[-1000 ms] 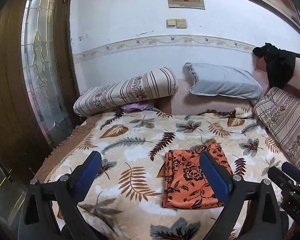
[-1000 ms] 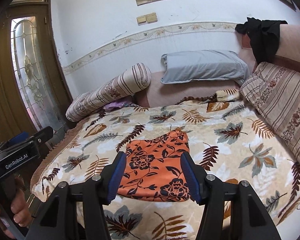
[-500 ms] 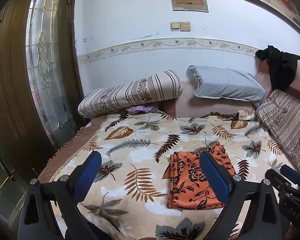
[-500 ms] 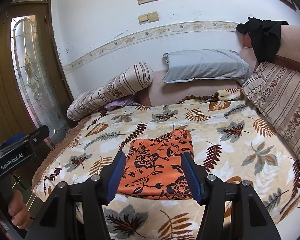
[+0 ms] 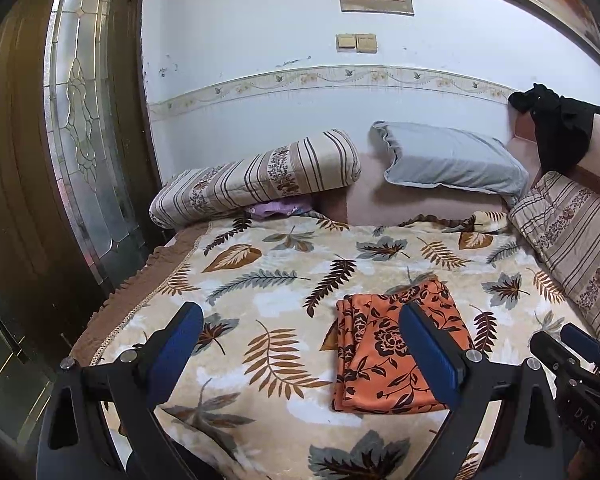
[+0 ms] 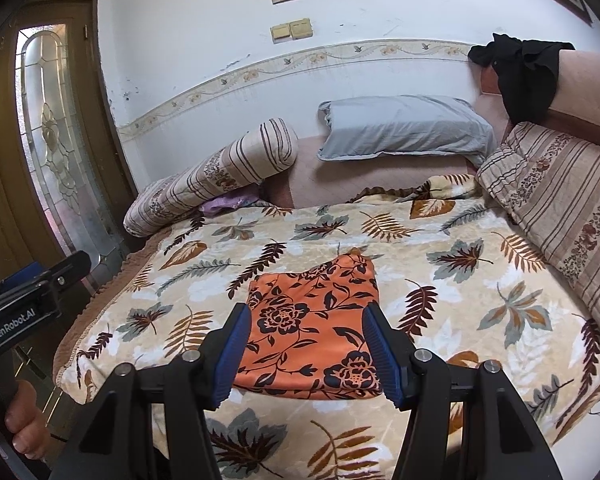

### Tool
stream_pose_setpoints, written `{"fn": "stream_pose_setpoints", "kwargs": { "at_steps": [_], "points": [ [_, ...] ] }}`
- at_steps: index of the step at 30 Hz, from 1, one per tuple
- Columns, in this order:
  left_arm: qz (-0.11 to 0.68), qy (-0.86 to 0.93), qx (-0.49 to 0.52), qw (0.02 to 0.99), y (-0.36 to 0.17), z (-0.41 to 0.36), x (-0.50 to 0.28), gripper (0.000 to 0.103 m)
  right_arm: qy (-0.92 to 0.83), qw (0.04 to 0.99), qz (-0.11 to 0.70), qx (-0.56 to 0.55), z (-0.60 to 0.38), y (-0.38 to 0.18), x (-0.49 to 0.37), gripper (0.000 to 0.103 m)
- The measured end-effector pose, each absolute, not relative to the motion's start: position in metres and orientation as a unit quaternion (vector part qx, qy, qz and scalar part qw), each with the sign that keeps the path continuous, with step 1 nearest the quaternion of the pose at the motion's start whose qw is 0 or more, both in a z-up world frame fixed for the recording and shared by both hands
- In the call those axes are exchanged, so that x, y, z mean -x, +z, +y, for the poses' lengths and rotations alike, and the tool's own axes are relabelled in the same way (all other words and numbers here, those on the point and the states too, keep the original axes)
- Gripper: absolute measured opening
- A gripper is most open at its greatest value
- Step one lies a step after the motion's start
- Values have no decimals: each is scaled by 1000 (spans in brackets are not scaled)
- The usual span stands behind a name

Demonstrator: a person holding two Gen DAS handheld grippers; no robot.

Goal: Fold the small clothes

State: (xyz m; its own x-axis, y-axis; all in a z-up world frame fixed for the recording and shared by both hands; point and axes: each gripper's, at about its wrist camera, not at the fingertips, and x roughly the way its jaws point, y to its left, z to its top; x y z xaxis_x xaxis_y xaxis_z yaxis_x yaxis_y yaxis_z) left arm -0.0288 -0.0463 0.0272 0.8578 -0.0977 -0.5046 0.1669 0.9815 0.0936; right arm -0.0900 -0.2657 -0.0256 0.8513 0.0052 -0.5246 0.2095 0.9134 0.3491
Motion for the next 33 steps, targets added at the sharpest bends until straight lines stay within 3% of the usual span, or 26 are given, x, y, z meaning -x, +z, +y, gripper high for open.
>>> {"fn": "stream_pose_setpoints", "kwargs": {
  "at_steps": [33],
  "points": [
    [263,-72,-49,961,24,-26,22,98,-59,944,274,-174,-245,-17,76,62]
  ]
}}
